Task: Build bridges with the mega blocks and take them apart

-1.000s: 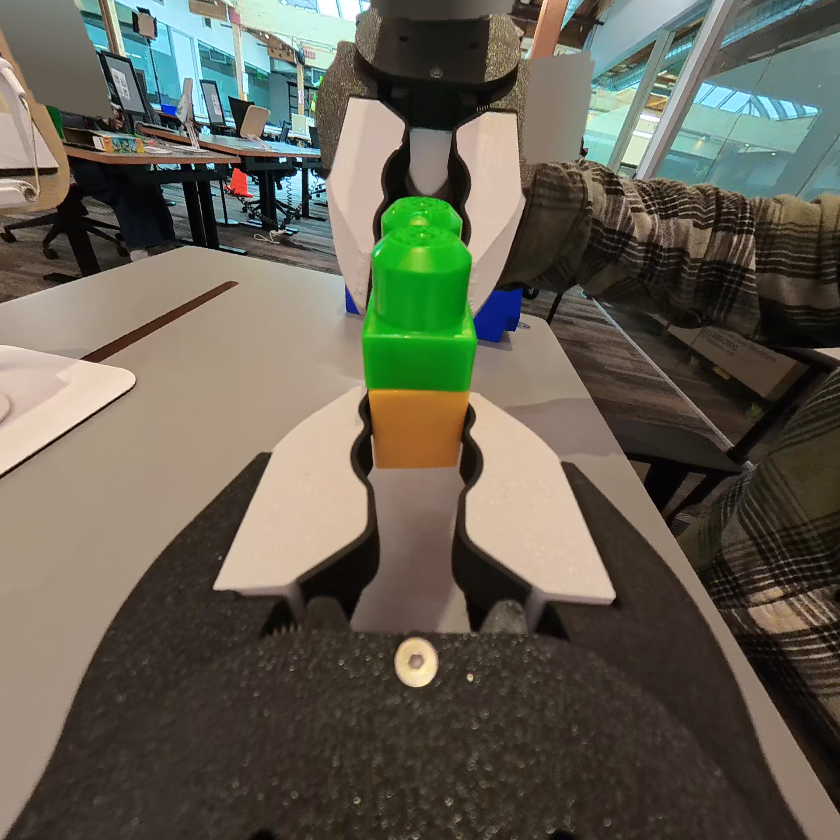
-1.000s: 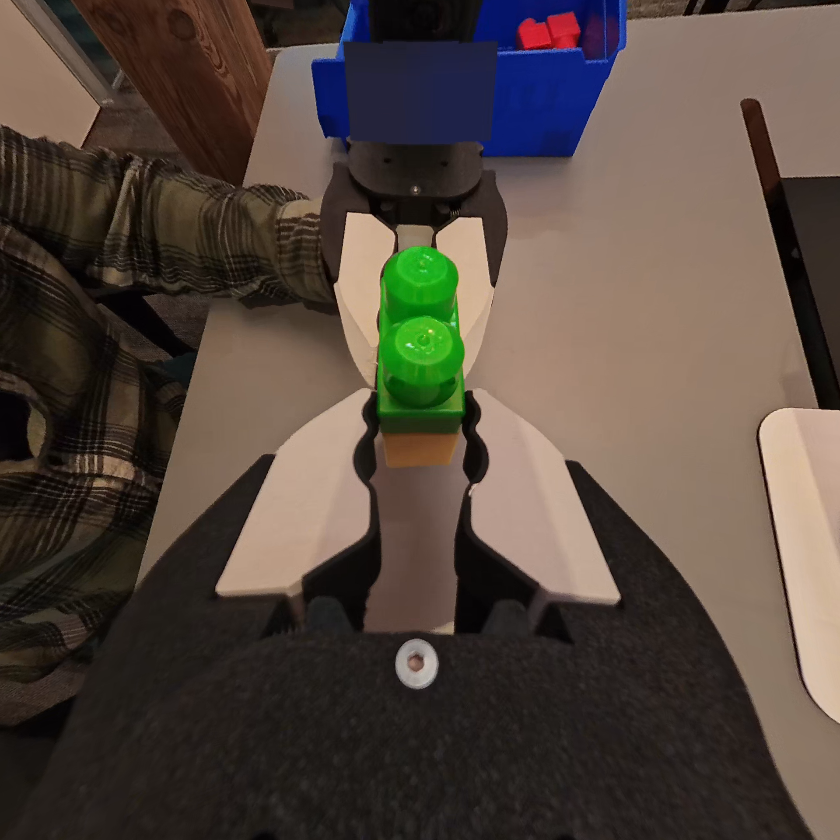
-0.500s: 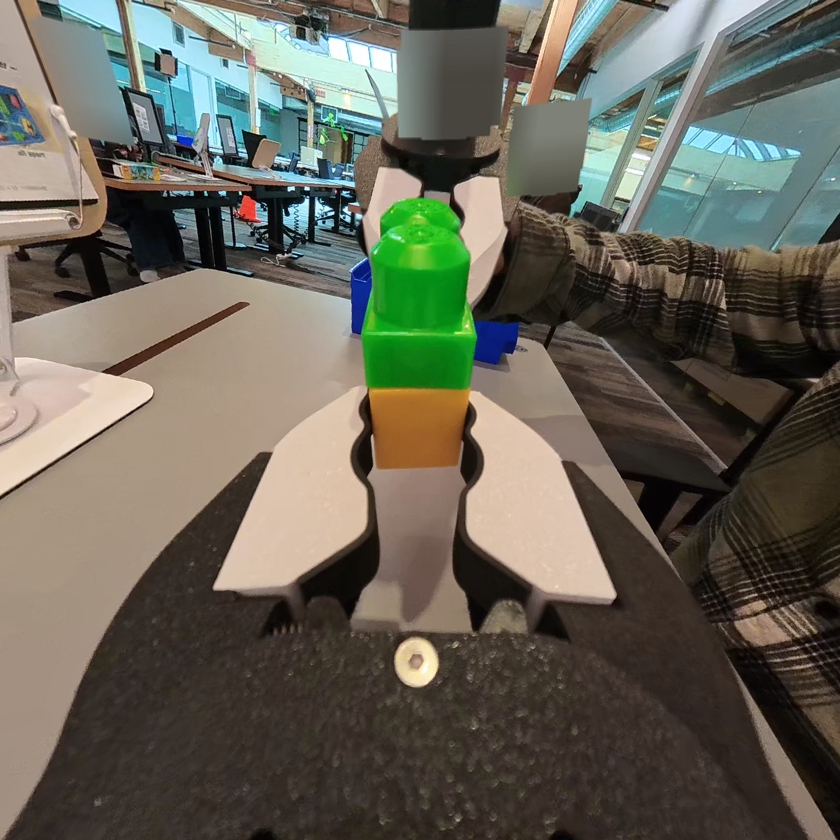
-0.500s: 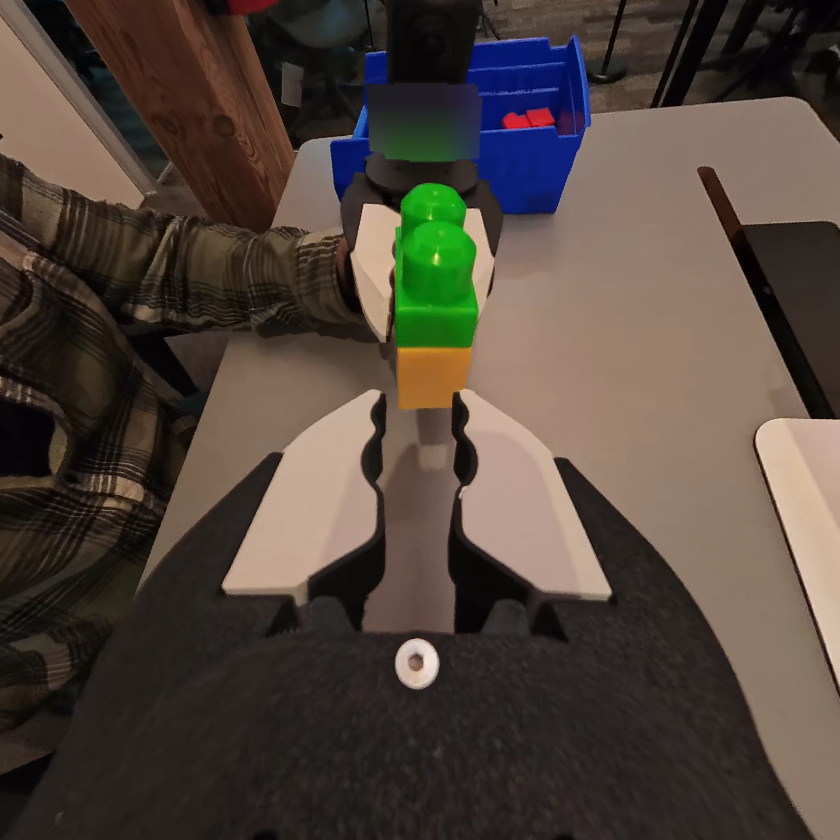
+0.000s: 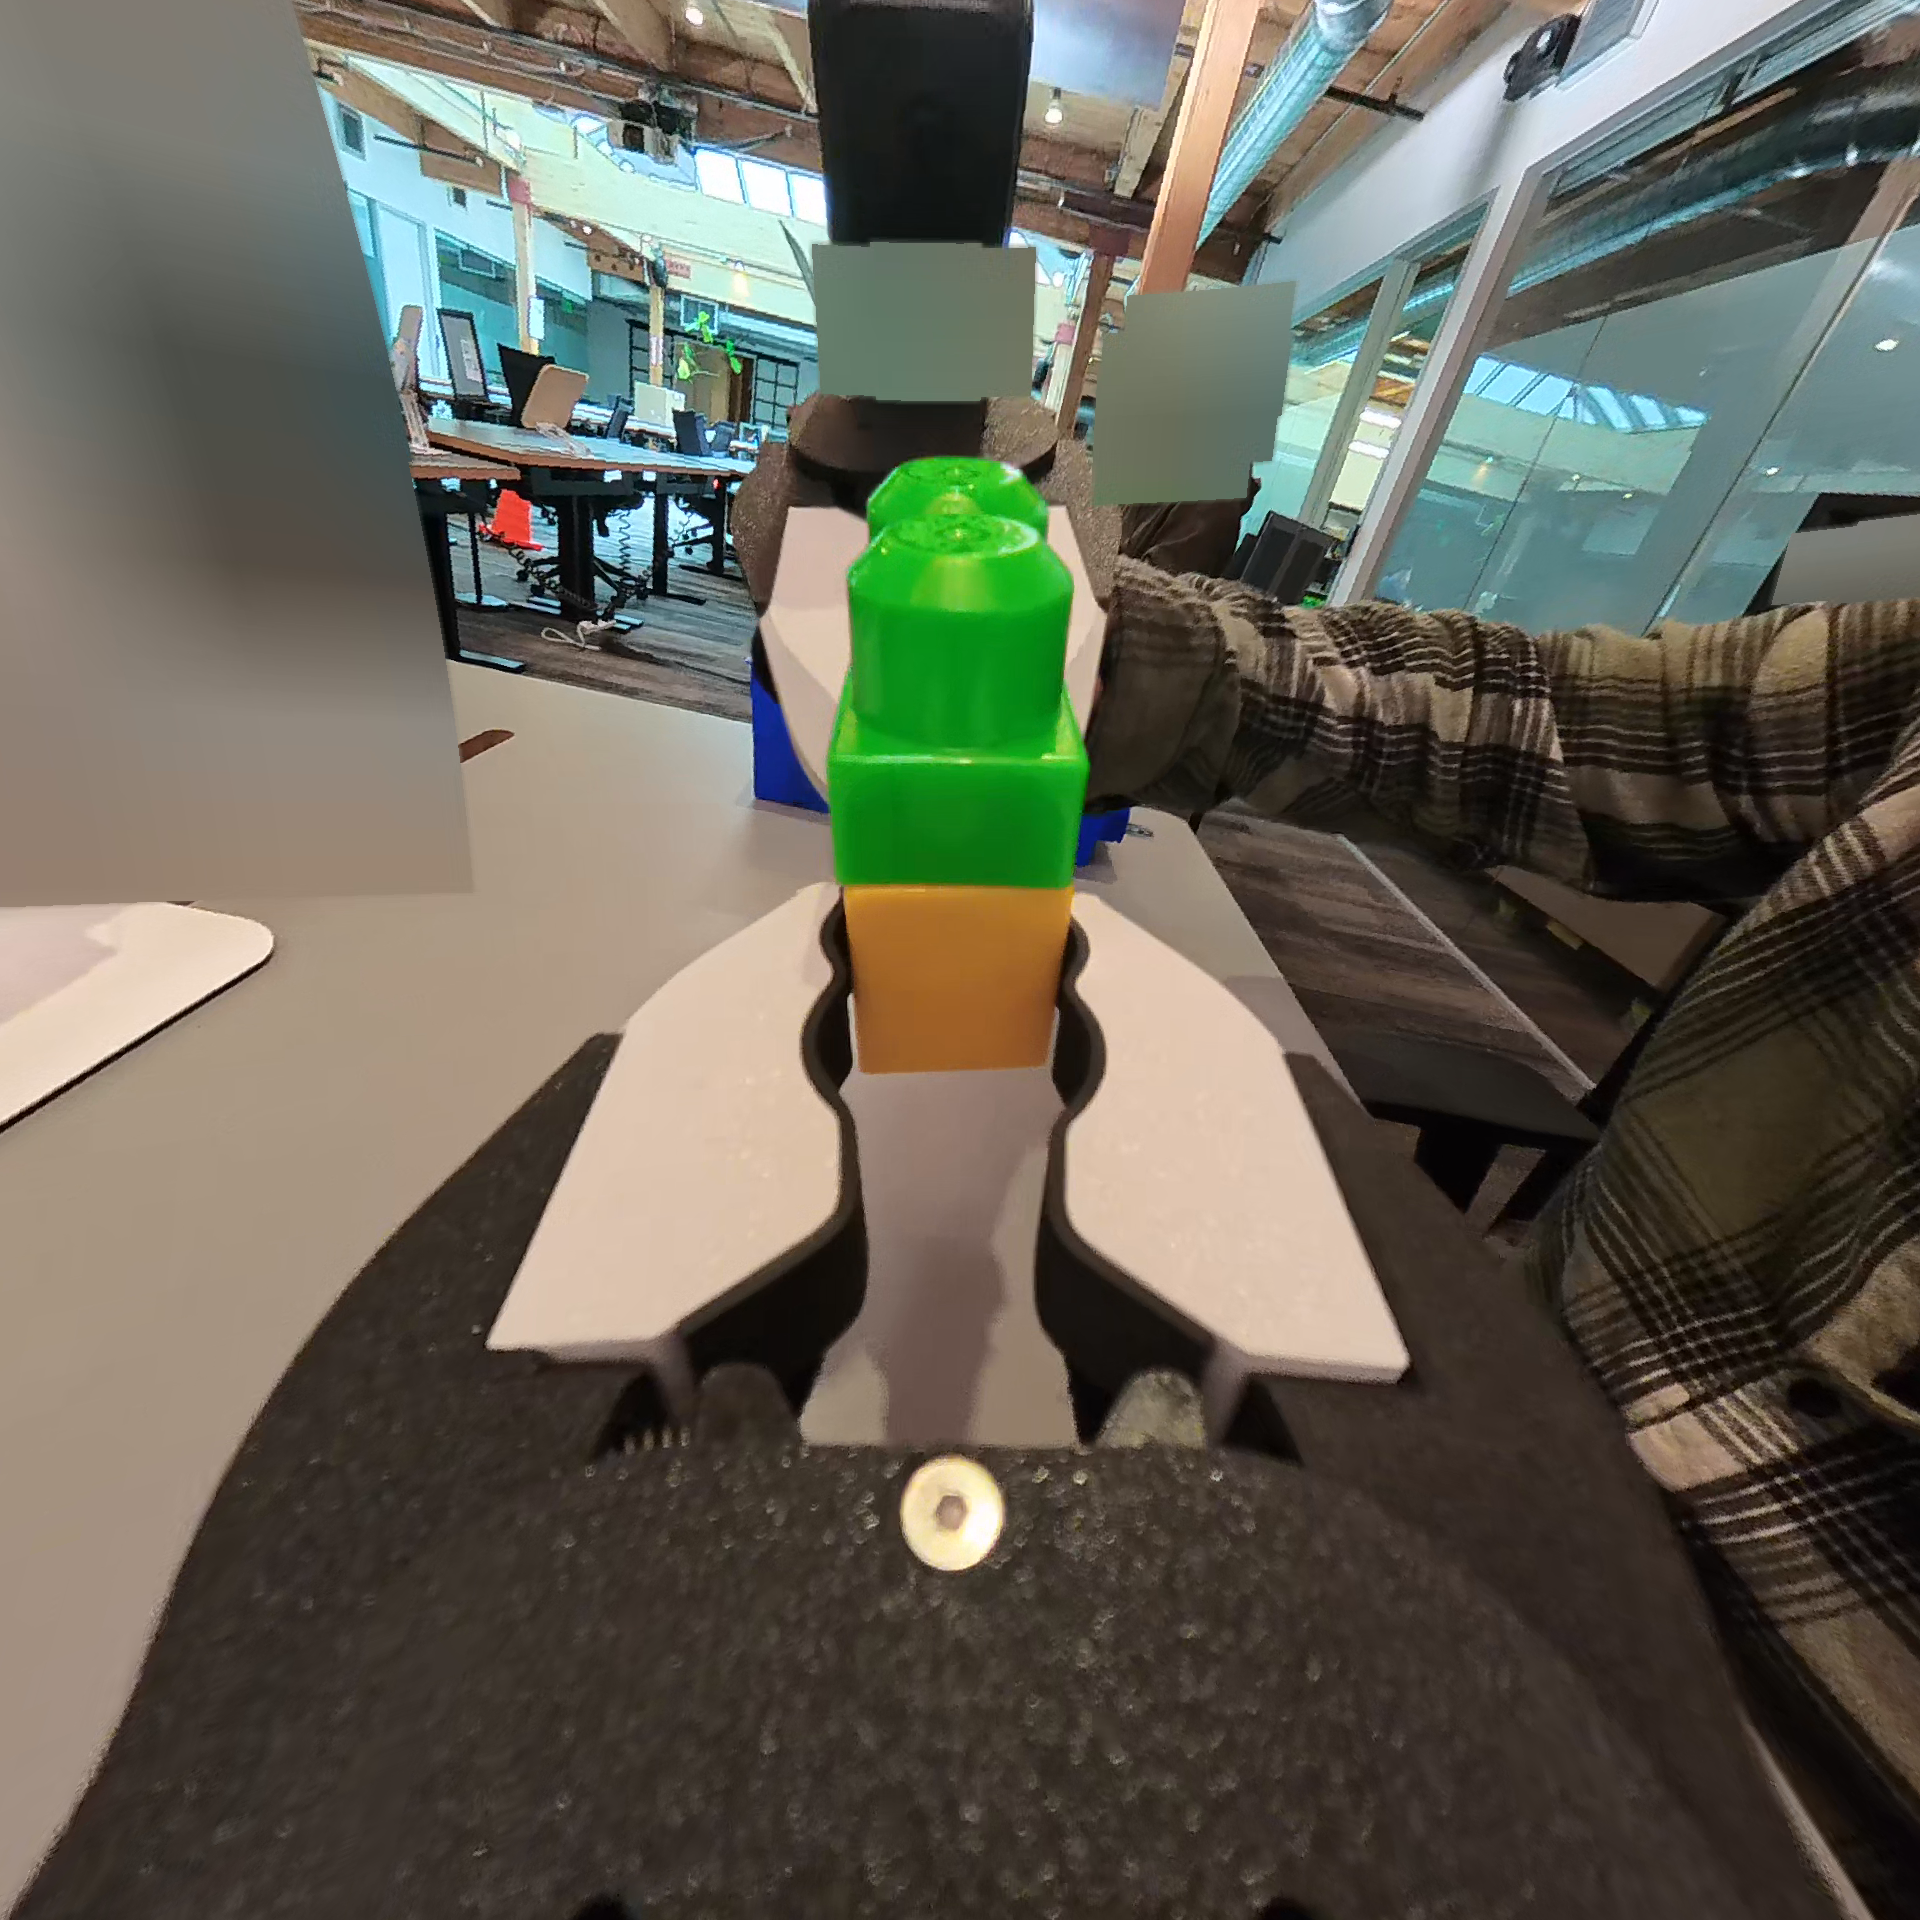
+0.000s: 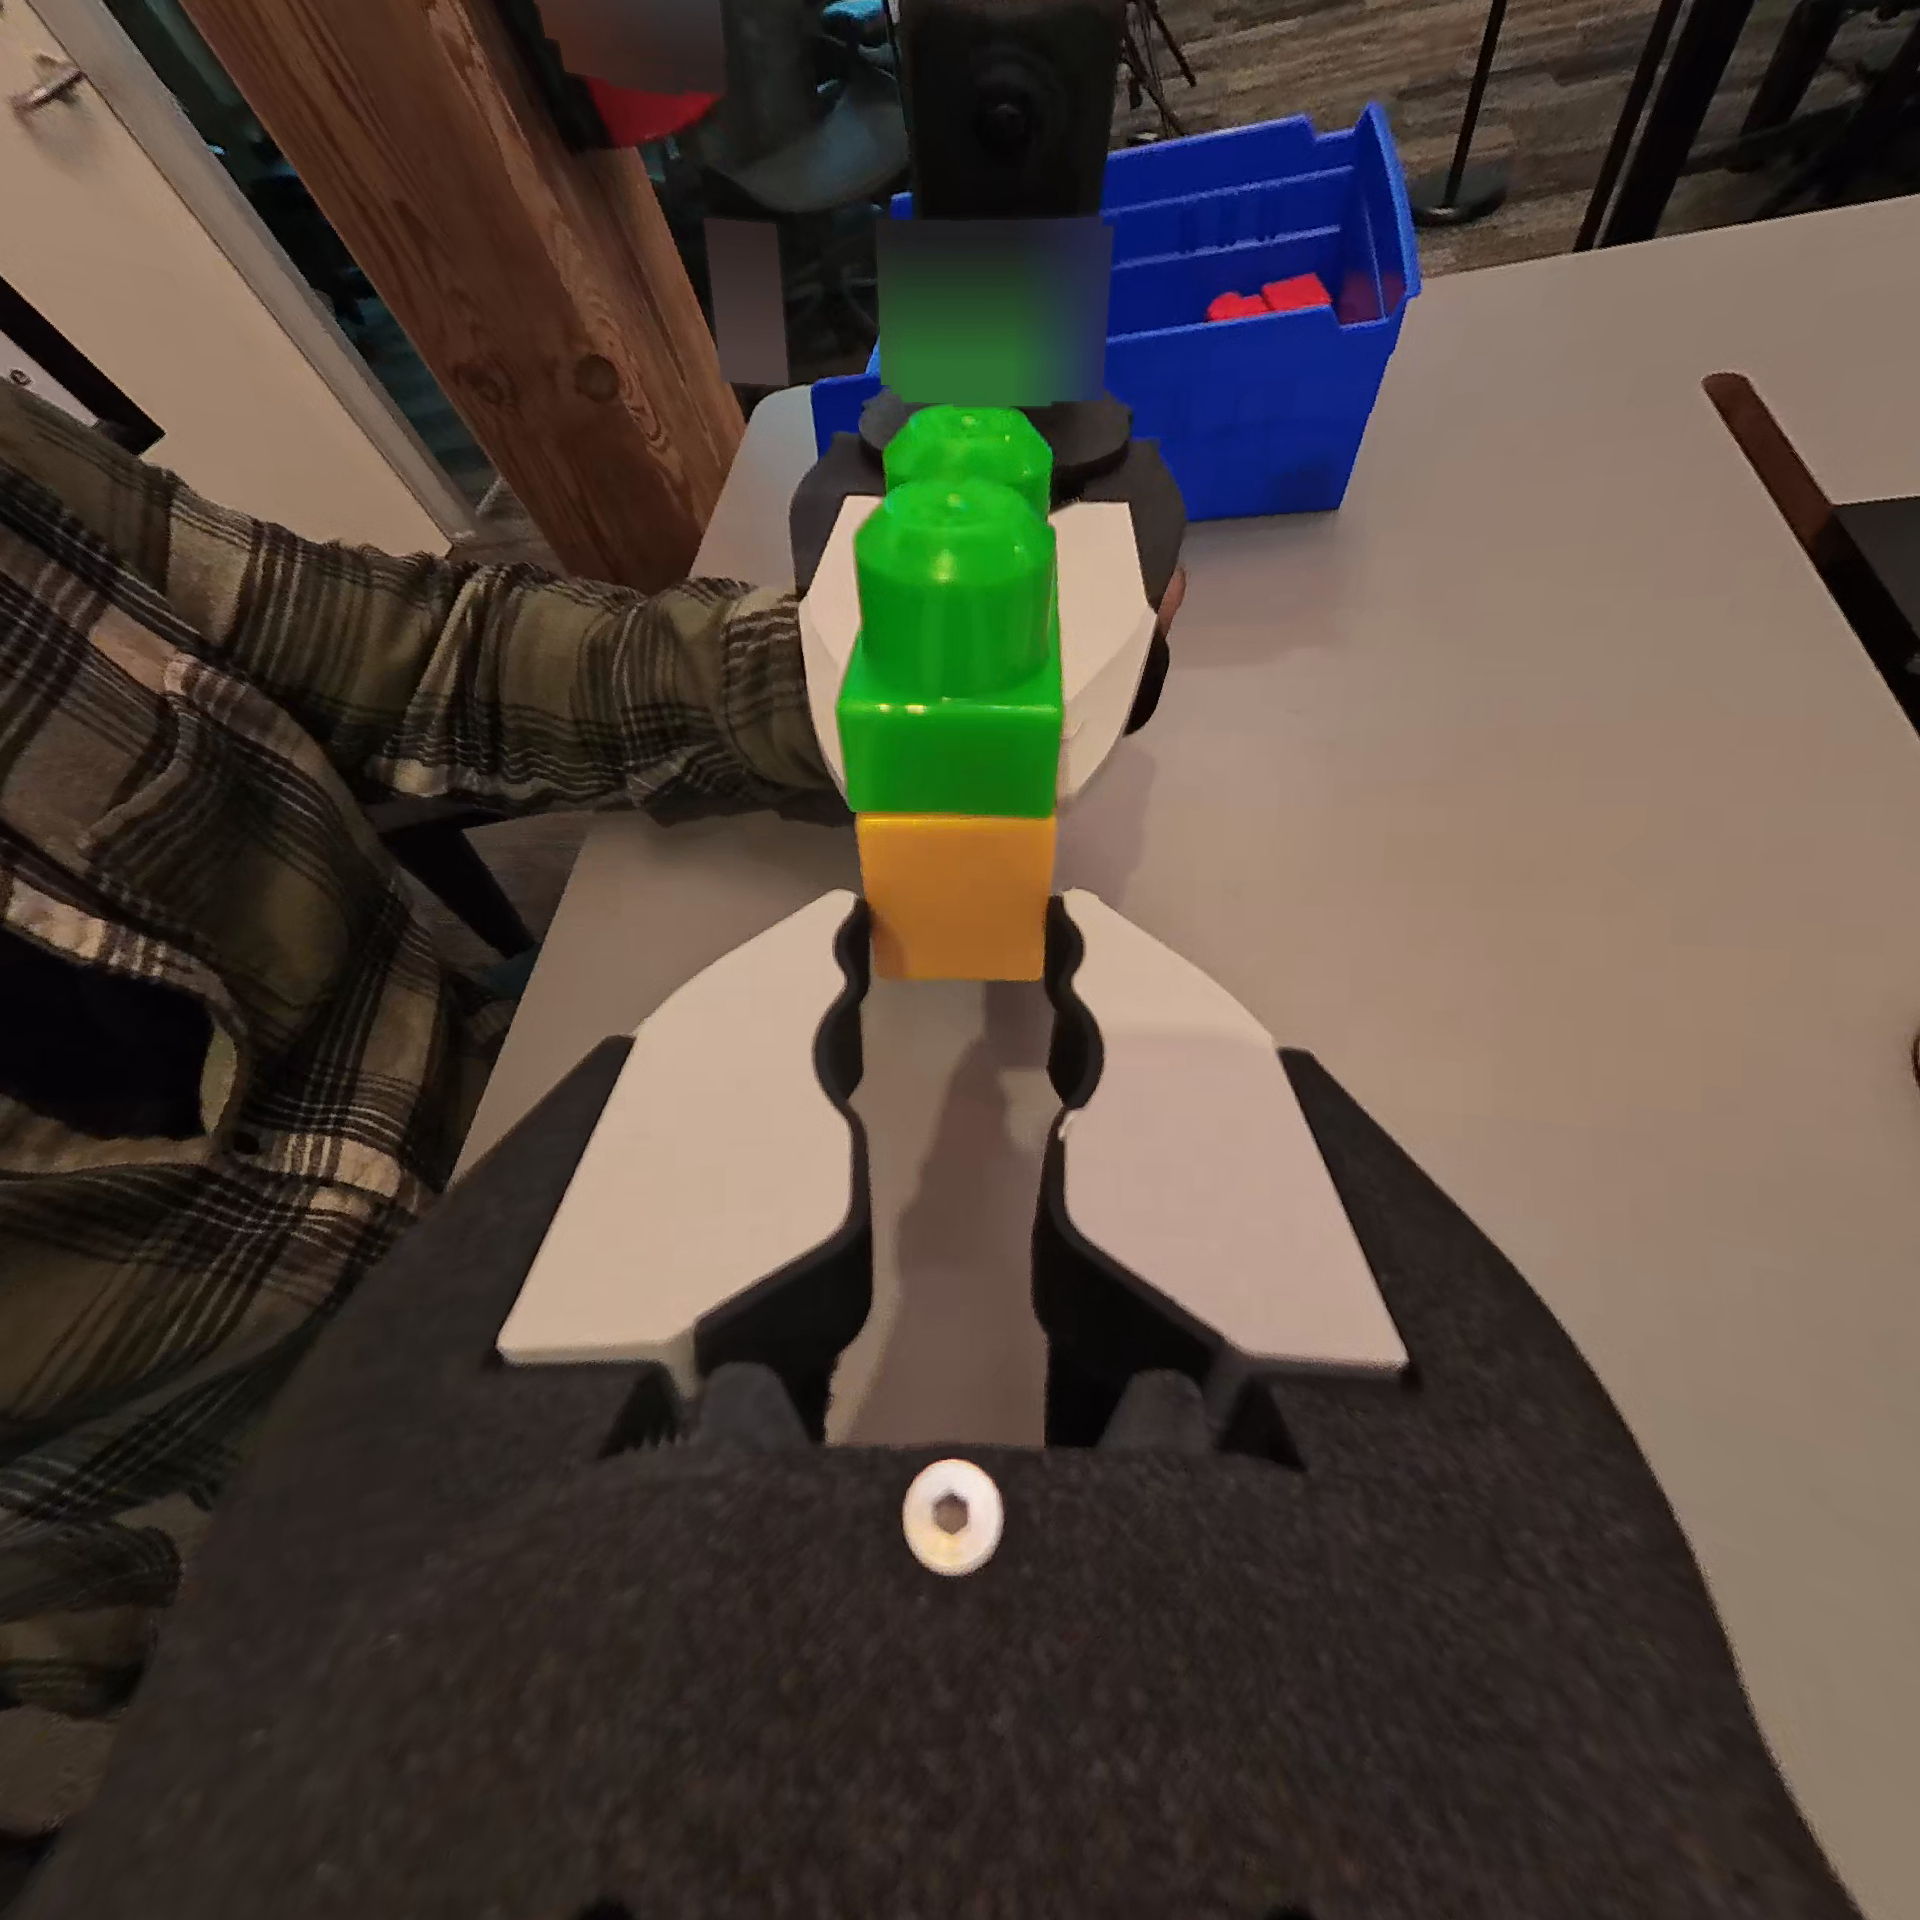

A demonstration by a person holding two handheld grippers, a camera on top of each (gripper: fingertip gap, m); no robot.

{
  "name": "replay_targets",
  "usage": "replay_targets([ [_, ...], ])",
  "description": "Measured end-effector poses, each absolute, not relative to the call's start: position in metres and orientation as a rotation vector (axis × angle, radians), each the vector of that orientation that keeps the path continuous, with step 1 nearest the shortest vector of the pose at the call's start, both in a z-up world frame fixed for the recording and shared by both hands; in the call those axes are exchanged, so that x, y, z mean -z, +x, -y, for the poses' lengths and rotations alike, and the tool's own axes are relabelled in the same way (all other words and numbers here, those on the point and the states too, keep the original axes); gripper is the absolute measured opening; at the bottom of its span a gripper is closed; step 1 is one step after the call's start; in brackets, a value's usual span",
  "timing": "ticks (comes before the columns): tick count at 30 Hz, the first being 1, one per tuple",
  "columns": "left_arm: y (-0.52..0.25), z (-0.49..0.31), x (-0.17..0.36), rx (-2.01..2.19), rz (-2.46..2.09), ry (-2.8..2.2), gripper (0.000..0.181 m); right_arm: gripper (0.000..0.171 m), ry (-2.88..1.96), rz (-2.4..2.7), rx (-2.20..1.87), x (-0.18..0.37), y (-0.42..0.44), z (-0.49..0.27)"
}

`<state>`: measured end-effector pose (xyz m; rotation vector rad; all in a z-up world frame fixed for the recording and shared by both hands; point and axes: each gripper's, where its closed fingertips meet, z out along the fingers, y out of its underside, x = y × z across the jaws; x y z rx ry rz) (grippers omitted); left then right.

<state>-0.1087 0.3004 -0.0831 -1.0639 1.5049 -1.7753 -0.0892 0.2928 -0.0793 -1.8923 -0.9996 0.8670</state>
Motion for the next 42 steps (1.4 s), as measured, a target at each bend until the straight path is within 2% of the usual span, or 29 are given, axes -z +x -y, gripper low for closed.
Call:
replay_targets([
  [15, -0.102, -0.297, 0.089, 1.748, -1.497, -1.083, 0.035, 0.032, -1.860, 0.908, -0.840, 0.063, -0.090, -0.296],
  [24, -0.098, -0.293, 0.108, 1.636, -1.654, -1.163, 0.035, 0.032, -1.964, 0.949, -0.794, 0.090, -0.079, -0.288],
  [25, -0.097, -0.292, 0.111, 1.611, -1.679, -1.172, 0.035, 0.033, -1.943, 0.941, -0.801, 0.090, -0.078, -0.286],
  [31, -0.094, -0.292, 0.120, 1.559, -1.715, -1.199, 0.035, 0.066, -1.861, 0.910, -0.769, 0.090, -0.068, -0.280],
  [37, -0.092, -0.286, 0.122, 1.513, -1.768, -1.211, 0.035, 0.081, -1.872, 0.902, -0.764, 0.103, -0.077, -0.283],
  [39, -0.090, -0.282, 0.120, 1.493, -1.801, -1.210, 0.035, 0.075, -1.859, 0.904, -0.786, 0.105, -0.083, -0.282],
  [42, -0.087, -0.279, 0.119, 1.451, -1.861, -1.224, 0.035, 0.048, -1.810, 0.881, -0.836, 0.097, -0.086, -0.281],
])
